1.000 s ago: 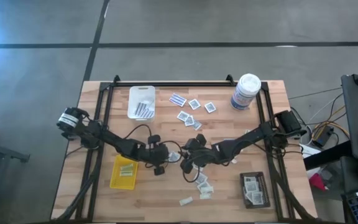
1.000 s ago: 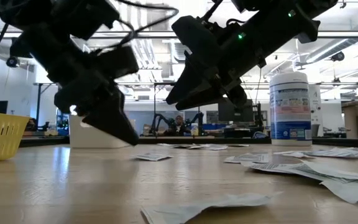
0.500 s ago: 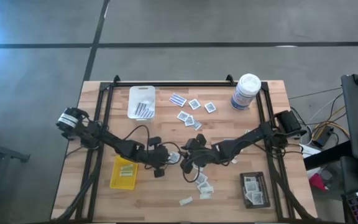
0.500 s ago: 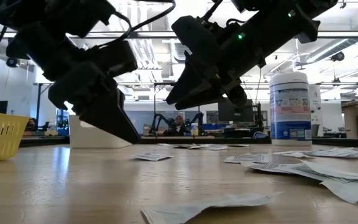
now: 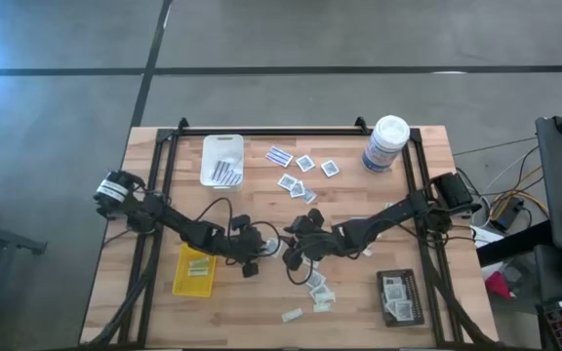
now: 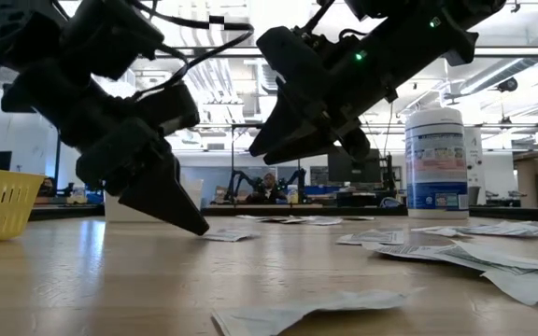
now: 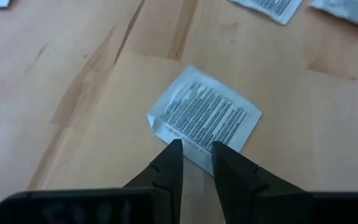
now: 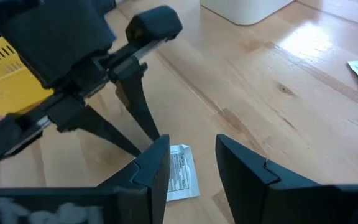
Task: Pick & Place First Aid Supplies
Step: Put the towelette pack into the black bin
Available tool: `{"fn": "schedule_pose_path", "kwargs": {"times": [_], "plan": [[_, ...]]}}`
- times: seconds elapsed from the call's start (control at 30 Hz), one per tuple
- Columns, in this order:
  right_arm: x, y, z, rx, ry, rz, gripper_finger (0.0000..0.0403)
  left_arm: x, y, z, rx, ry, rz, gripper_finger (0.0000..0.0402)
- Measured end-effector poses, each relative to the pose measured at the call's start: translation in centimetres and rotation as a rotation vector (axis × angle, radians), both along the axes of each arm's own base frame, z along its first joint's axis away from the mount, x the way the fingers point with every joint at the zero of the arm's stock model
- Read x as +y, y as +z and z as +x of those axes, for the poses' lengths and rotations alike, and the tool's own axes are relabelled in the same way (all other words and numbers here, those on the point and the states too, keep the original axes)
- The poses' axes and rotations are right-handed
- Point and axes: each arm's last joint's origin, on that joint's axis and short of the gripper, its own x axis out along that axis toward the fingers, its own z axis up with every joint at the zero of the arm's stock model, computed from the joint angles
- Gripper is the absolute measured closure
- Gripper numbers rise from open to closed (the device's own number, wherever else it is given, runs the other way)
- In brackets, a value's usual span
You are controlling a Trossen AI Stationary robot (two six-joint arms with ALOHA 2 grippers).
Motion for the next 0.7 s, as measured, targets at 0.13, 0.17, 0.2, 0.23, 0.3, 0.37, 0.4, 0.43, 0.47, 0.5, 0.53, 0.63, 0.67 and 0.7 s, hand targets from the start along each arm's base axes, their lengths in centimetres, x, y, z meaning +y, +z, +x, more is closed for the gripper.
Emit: {"fn": "schedule_pose_path", "kwargs": {"times": [0.13, 0.17, 0.2, 0.23, 0.3, 0.37, 0.4, 0.43, 0.47, 0.5, 0.53, 0.63, 0.67, 0.7], "plan": [[0.0, 0.0, 0.0, -0.001, -0.001, 0.0, 0.0283, 0.0, -0.7, 0.2, 0.004, 0.008, 0.007, 0.0321], [0.0, 0.0, 0.0, -0.002, -0.002, 0.001, 0.0284, -0.1, -0.9, 0.2, 0.009, 0.013, 0.007, 0.0321], [0.0, 0.0, 0.0, -0.002, -0.002, 0.002, 0.0286, 0.0, -1.1, 0.3, 0.014, 0.019, 0.011, 0.0321], [0.0, 0.0, 0.0, -0.003, -0.002, 0.005, 0.0287, -0.1, -1.3, 0.3, 0.015, 0.028, 0.012, 0.0321], [0.0, 0.0, 0.0, -0.005, -0.001, 0.033, 0.0286, -0.1, -1.7, 0.3, 0.027, 0.036, 0.01, 0.0321], [0.1, -0.1, 0.0, -0.004, 0.005, 0.082, 0.0284, -0.1, -2.0, 0.2, 0.039, 0.039, 0.009, 0.0321], [0.2, -0.2, -0.1, -0.004, 0.001, 0.101, 0.0281, -0.1, -2.1, 0.2, 0.042, 0.042, 0.006, 0.0321], [0.2, -0.3, -0.1, 0.0, -0.009, 0.117, 0.0279, -0.2, -2.1, 0.2, 0.044, 0.044, 0.004, 0.0321], [0.1, -0.4, -0.3, 0.006, -0.023, 0.134, 0.0276, -0.2, -2.1, 0.2, 0.045, 0.047, 0.001, 0.0321], [0.1, -0.6, -0.4, 0.012, -0.039, 0.152, 0.0273, -0.2, -2.2, 0.1, 0.047, 0.049, -0.001, 0.0321], [0.0, -0.8, -0.5, 0.016, -0.057, 0.169, 0.0271, -0.2, -2.2, 0.1, 0.048, 0.052, -0.004, 0.0321], [-0.2, -1.3, -0.8, 0.023, -0.096, 0.234, 0.0264, -0.2, -2.2, 0.1, 0.046, 0.07, -0.025, 0.0321], [-0.3, -1.5, -1.0, 0.025, -0.11, 0.252, 0.0263, -0.2, -2.2, 0.1, 0.045, 0.079, -0.035, 0.0321], [-0.3, -1.7, -1.2, 0.027, -0.124, 0.267, 0.0261, -0.2, -2.2, 0.1, 0.044, 0.086, -0.043, 0.0321]]}}
